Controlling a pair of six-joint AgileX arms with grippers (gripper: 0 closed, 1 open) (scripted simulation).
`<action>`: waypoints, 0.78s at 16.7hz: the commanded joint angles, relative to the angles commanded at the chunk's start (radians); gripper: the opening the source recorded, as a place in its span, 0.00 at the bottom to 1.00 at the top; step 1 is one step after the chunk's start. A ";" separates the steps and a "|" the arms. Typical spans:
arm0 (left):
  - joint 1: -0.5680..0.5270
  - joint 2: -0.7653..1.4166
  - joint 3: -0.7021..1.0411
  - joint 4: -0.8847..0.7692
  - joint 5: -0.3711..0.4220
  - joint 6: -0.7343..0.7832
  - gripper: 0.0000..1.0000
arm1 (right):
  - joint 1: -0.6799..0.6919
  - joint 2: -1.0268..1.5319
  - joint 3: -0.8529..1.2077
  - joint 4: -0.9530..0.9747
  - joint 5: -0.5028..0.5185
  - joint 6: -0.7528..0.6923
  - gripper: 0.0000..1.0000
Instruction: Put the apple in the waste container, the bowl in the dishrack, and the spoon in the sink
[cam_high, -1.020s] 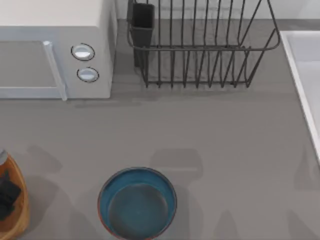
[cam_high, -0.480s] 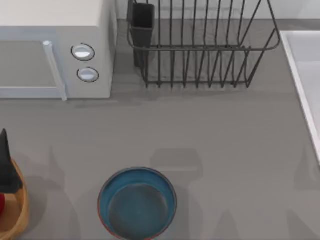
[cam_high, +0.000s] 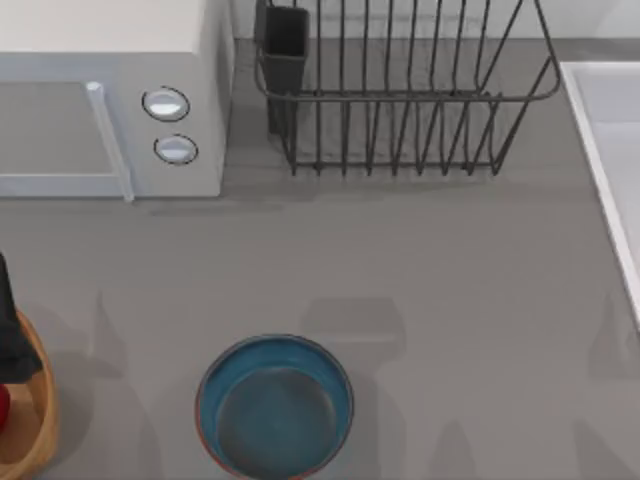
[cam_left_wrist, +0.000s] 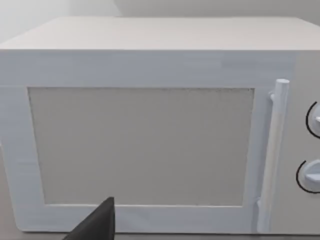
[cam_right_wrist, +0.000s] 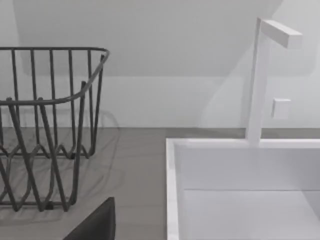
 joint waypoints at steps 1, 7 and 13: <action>0.000 0.000 0.000 0.000 0.000 0.000 1.00 | 0.010 0.010 0.010 -0.008 0.001 0.009 1.00; 0.000 0.000 0.000 0.000 0.000 0.000 1.00 | 0.247 0.294 0.287 -0.212 0.012 0.214 1.00; 0.000 0.000 0.000 0.000 0.000 0.000 1.00 | 0.593 0.905 0.781 -0.587 0.010 0.535 1.00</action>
